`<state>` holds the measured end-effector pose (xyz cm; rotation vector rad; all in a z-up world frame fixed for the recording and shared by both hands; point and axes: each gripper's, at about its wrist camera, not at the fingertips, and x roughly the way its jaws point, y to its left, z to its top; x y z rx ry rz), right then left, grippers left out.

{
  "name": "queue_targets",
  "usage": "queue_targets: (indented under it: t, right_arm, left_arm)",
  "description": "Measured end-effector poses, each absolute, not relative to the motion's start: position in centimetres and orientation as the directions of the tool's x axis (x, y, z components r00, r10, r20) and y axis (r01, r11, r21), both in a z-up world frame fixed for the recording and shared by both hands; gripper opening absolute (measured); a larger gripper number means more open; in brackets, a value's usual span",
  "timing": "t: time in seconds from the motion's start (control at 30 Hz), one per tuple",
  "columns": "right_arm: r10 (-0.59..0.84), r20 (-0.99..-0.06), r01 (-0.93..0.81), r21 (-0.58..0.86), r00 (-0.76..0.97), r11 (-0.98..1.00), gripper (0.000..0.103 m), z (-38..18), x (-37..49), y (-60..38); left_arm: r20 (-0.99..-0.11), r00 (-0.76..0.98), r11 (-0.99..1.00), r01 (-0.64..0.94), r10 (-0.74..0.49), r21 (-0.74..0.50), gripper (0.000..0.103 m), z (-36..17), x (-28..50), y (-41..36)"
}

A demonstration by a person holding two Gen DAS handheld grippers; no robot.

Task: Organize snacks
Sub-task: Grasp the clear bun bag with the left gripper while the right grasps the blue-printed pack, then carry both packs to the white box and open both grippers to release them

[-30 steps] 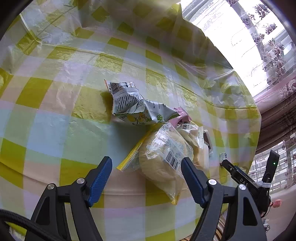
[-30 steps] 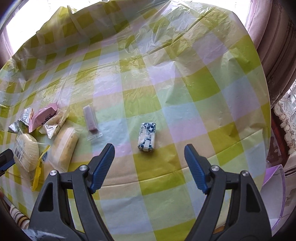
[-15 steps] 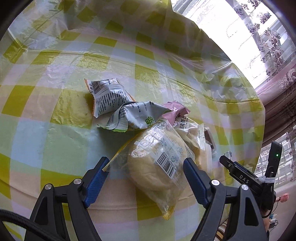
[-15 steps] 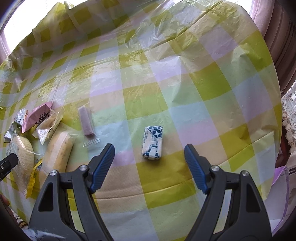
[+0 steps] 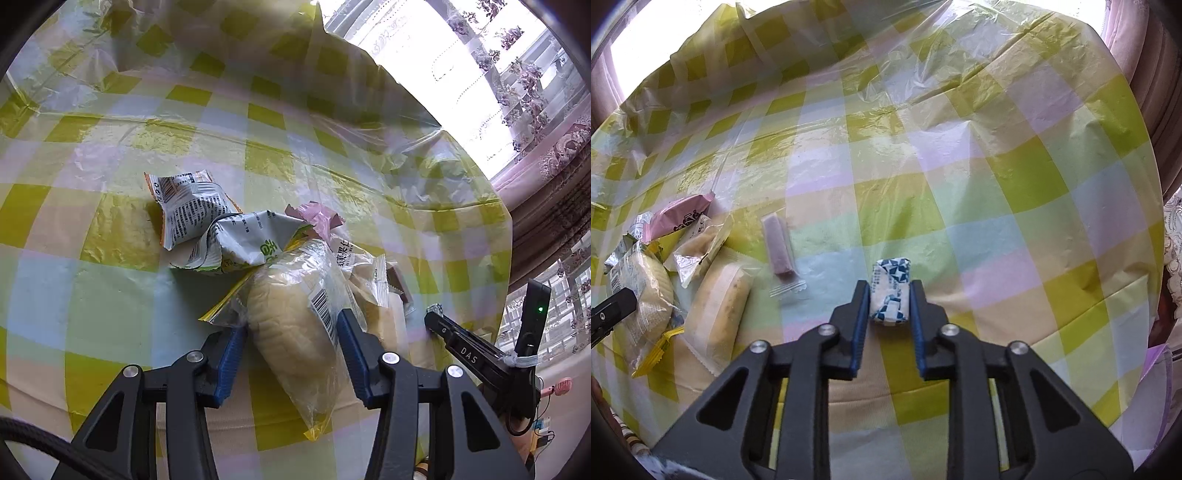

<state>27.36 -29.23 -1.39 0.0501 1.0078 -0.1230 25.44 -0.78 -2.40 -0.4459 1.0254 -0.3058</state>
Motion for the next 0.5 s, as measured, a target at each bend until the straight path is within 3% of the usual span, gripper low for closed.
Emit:
queue_targets:
  t: [0.5]
  right_arm:
    - [-0.071, -0.844, 0.125, -0.004, 0.531, 0.992, 0.024, 0.0, 24.2, -29.6]
  left_arm:
    - [-0.739, 0.495, 0.865, 0.053, -0.458, -0.500, 0.037, -1.3, 23.3, -0.1]
